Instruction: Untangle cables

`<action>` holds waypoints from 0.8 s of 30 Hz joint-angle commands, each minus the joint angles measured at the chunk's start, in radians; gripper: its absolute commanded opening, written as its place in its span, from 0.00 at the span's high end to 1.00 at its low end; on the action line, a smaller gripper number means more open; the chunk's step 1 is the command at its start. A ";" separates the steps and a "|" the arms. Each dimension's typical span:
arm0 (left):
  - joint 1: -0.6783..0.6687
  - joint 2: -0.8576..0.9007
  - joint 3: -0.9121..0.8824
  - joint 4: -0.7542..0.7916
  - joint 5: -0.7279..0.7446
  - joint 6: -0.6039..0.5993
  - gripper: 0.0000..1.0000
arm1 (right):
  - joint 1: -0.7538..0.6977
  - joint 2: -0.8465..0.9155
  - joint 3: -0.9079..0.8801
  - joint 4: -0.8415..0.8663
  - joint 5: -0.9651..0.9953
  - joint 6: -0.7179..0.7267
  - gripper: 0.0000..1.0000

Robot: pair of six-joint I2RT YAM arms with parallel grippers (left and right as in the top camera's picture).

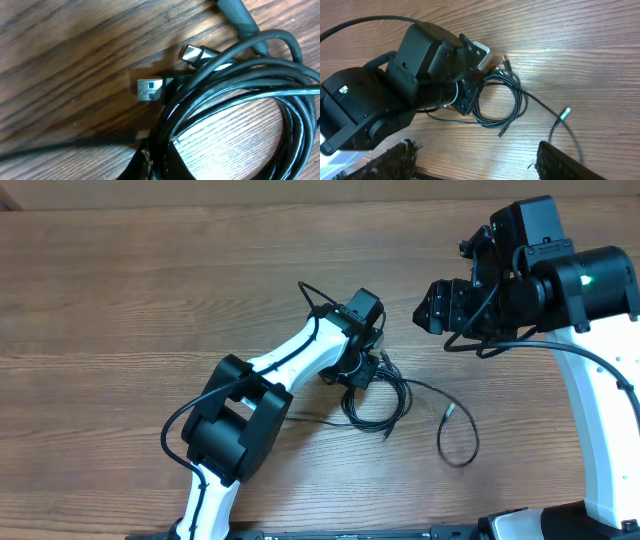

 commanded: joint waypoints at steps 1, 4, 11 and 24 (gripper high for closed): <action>-0.008 0.054 -0.065 0.001 -0.090 -0.064 0.90 | -0.004 -0.009 -0.005 0.003 0.011 -0.003 0.25; -0.018 0.054 -0.077 0.008 -0.131 -0.116 0.64 | -0.004 -0.009 -0.005 -0.008 0.031 -0.003 0.24; 0.016 0.036 0.005 -0.085 -0.124 -0.132 0.96 | -0.004 -0.009 -0.005 -0.014 0.048 -0.003 0.24; 0.068 -0.304 0.348 -0.303 0.072 -0.095 0.96 | -0.004 -0.009 -0.005 0.044 0.017 -0.002 0.24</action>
